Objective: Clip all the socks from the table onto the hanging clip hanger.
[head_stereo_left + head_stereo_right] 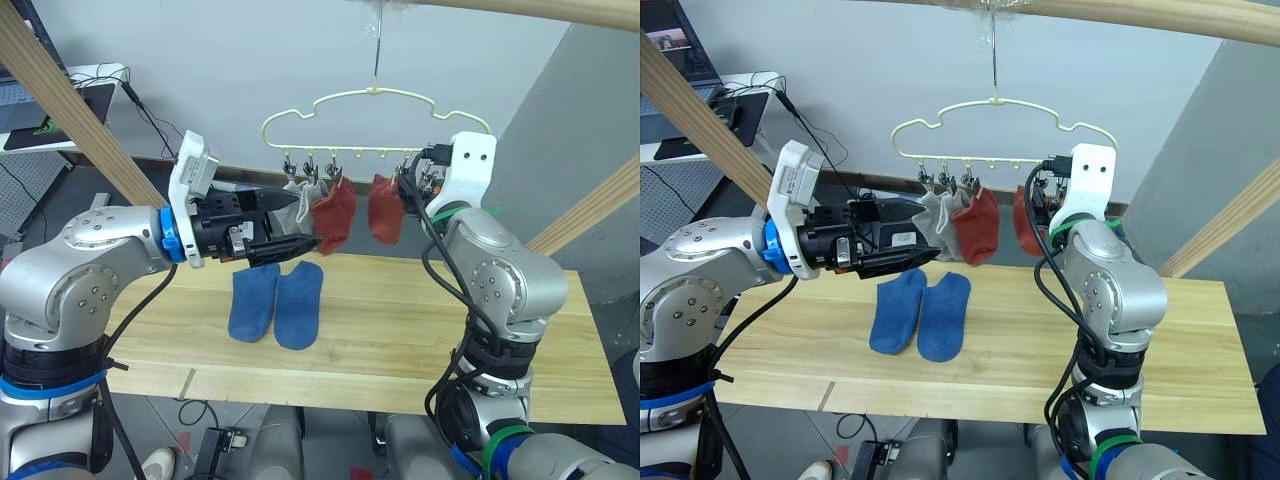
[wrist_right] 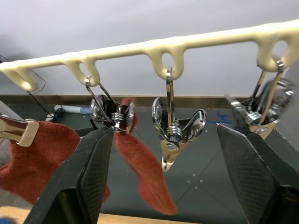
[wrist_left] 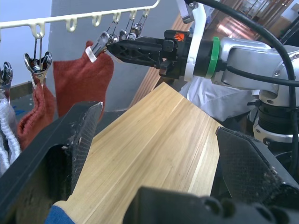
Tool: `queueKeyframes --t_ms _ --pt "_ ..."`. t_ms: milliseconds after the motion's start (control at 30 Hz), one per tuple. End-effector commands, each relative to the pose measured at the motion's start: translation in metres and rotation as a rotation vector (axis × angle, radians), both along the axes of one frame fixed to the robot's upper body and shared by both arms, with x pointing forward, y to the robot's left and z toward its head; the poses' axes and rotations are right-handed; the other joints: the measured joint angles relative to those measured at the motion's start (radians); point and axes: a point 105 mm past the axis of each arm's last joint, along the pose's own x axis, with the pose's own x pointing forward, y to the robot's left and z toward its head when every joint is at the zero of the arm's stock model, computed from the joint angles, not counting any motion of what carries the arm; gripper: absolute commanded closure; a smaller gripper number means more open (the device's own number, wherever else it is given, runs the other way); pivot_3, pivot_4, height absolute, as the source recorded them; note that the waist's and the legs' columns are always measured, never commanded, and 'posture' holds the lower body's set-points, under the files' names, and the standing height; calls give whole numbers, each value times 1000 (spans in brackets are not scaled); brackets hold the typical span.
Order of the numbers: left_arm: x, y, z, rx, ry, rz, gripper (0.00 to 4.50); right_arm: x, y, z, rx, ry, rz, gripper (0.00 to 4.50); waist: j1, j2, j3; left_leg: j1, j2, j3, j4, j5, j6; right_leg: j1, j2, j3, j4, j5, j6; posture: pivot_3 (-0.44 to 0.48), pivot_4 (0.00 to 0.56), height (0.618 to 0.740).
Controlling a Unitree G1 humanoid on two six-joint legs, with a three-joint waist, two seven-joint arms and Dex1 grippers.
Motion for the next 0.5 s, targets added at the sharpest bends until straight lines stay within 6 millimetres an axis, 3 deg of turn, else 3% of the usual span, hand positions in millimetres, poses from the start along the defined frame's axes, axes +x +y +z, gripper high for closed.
queueKeyframes --t_ms 33,133,200,500 --pt "-5 1 11 -7 -59 -1 7 -1 -3 17 -2 -75 -15 772 0 0 0 0 0 0 0 0 0 0 0 0 0 0 0 63 262 740" --pt "-5 1 10 -6 -57 2 7 -2 -4 17 0 -77 -22 1289 0 0 0 0 0 0 0 0 0 0 0 0 1 0 0 61 266 740" --pt "-4 1 10 -8 -55 2 7 -2 -4 17 0 -74 -20 1970 0 0 0 0 0 0 0 1 0 0 0 0 1 0 0 58 265 740" --pt "-2 -1 10 -13 -57 2 7 -3 -3 15 4 -66 -6 1970 0 0 0 0 0 0 0 1 1 0 0 0 2 0 0 51 263 740"
